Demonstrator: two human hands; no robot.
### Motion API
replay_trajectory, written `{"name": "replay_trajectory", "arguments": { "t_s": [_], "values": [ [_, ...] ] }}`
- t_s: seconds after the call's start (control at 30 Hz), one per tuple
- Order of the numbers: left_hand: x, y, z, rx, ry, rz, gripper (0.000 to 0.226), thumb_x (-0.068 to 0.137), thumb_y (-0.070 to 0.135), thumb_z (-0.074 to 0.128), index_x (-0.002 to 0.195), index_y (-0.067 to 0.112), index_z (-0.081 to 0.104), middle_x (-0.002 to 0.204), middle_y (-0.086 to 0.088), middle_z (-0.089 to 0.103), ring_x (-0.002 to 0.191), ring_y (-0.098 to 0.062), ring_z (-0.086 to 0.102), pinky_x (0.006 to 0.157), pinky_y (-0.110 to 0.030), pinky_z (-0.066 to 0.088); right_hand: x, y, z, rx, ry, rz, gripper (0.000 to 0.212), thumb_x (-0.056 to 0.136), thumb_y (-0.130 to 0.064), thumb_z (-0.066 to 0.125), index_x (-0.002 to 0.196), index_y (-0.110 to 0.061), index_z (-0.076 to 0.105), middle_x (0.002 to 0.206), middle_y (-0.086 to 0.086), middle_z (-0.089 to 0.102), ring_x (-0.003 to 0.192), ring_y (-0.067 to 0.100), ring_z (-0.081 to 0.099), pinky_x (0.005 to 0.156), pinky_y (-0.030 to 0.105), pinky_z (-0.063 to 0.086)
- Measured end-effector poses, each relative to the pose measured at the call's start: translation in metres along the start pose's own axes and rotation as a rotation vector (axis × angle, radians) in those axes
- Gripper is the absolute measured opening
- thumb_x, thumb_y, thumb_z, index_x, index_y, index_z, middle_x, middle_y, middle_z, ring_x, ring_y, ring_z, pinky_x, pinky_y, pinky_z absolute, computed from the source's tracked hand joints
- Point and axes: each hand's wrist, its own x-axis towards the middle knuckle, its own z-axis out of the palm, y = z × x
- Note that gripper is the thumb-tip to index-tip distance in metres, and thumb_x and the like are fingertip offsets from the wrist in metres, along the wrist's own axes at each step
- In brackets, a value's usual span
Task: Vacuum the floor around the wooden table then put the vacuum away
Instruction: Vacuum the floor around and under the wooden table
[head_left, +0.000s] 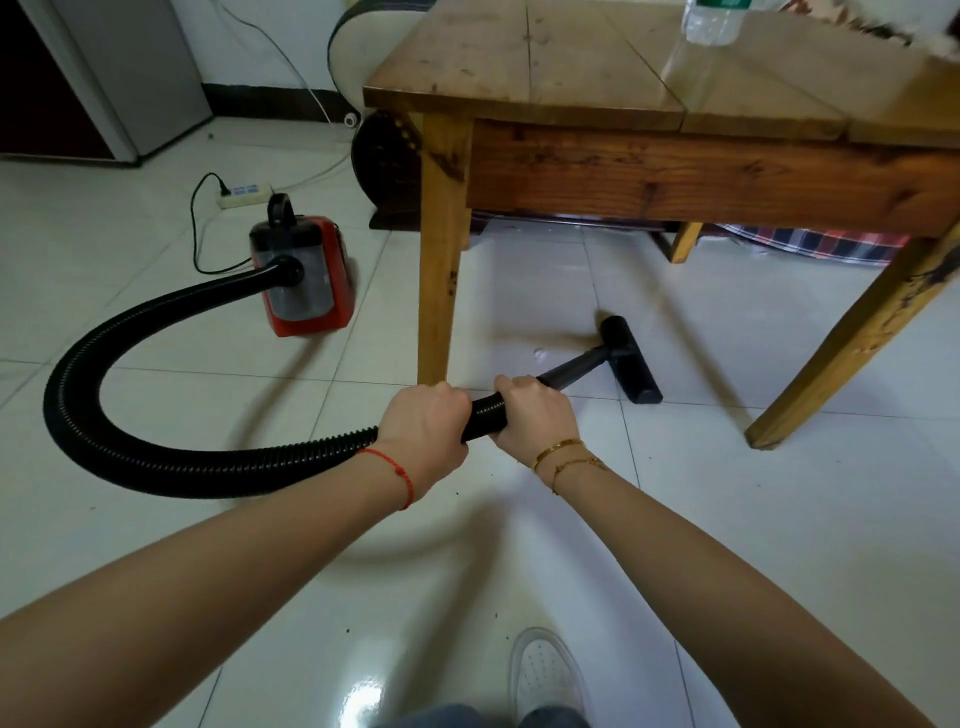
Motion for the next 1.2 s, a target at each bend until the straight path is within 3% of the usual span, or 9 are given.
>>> {"name": "replay_trajectory", "arguments": {
  "t_s": [0.13, 0.3, 0.43, 0.6, 0.87, 1.0, 1.1, 1.2],
  "values": [
    [0.03, 0.034, 0.002, -0.034, -0.015, 0.041, 0.013, 0.085, 0.016, 0.057, 0.098, 0.017, 0.058, 0.077, 0.0, 0.053, 0.064, -0.02, 0.05, 0.056, -0.028, 0.039, 0.0, 0.045, -0.001, -0.011, 0.007, 0.07, 0.019, 0.081, -0.021, 0.061, 0.094, -0.01, 0.053, 0.091, 0.009, 0.062, 0.084, 0.027, 0.059, 0.064, 0.031, 0.045],
    [0.069, 0.078, 0.003, -0.064, -0.044, 0.086, 0.016, 0.087, 0.013, 0.056, 0.102, 0.014, 0.057, 0.081, -0.001, 0.053, 0.065, -0.019, 0.049, 0.058, -0.028, 0.039, 0.001, 0.097, -0.006, -0.014, 0.006, 0.176, 0.021, 0.083, -0.018, 0.061, 0.1, -0.009, 0.054, 0.098, 0.011, 0.061, 0.089, 0.029, 0.06, 0.071, 0.034, 0.049],
    [0.094, 0.11, 0.006, -0.084, -0.05, 0.138, 0.019, 0.086, 0.013, 0.055, 0.105, 0.013, 0.056, 0.096, -0.004, 0.06, 0.08, -0.022, 0.059, 0.061, -0.029, 0.039, -0.002, 0.135, -0.008, -0.017, -0.01, 0.275, 0.021, 0.082, -0.015, 0.061, 0.1, -0.008, 0.053, 0.102, 0.011, 0.059, 0.09, 0.031, 0.06, 0.069, 0.035, 0.049],
    [0.107, 0.134, 0.008, -0.125, -0.058, 0.143, 0.02, 0.087, 0.012, 0.055, 0.107, 0.012, 0.058, 0.1, -0.006, 0.061, 0.087, -0.024, 0.061, 0.064, -0.03, 0.04, -0.004, 0.159, -0.01, 0.037, -0.016, 0.331, 0.019, 0.082, -0.014, 0.064, 0.099, -0.009, 0.056, 0.105, 0.01, 0.059, 0.088, 0.03, 0.06, 0.073, 0.036, 0.052],
    [0.09, 0.104, -0.005, -0.091, -0.05, 0.097, 0.019, 0.088, 0.012, 0.054, 0.107, 0.011, 0.057, 0.097, -0.005, 0.06, 0.079, -0.022, 0.059, 0.061, -0.029, 0.038, 0.007, 0.128, -0.01, 0.072, 0.012, 0.275, 0.018, 0.082, -0.019, 0.065, 0.096, -0.011, 0.057, 0.1, 0.008, 0.059, 0.086, 0.027, 0.06, 0.068, 0.03, 0.046],
    [0.071, 0.076, -0.014, -0.07, -0.053, 0.045, 0.02, 0.089, 0.013, 0.054, 0.109, 0.012, 0.058, 0.098, -0.005, 0.061, 0.075, -0.02, 0.056, 0.061, -0.028, 0.039, 0.015, 0.094, -0.012, 0.127, 0.01, 0.205, 0.028, 0.083, -0.019, 0.065, 0.108, -0.009, 0.059, 0.104, 0.009, 0.059, 0.087, 0.029, 0.061, 0.068, 0.029, 0.045],
    [0.052, 0.052, -0.019, -0.071, -0.057, 0.002, 0.018, 0.089, 0.014, 0.055, 0.107, 0.013, 0.058, 0.095, -0.004, 0.062, 0.075, -0.021, 0.057, 0.059, -0.029, 0.04, 0.02, 0.064, -0.014, 0.164, -0.007, 0.138, 0.019, 0.083, -0.019, 0.065, 0.098, -0.009, 0.059, 0.107, 0.008, 0.06, 0.084, 0.029, 0.063, 0.066, 0.026, 0.043],
    [0.033, 0.027, -0.02, -0.075, -0.041, -0.04, 0.018, 0.088, 0.017, 0.055, 0.105, 0.013, 0.058, 0.091, -0.003, 0.059, 0.076, -0.022, 0.059, 0.059, -0.029, 0.04, 0.026, 0.035, -0.015, 0.23, -0.044, 0.065, 0.016, 0.081, -0.017, 0.068, 0.093, -0.011, 0.059, 0.099, 0.007, 0.063, 0.084, 0.027, 0.062, 0.072, 0.03, 0.05]
  ]
}}
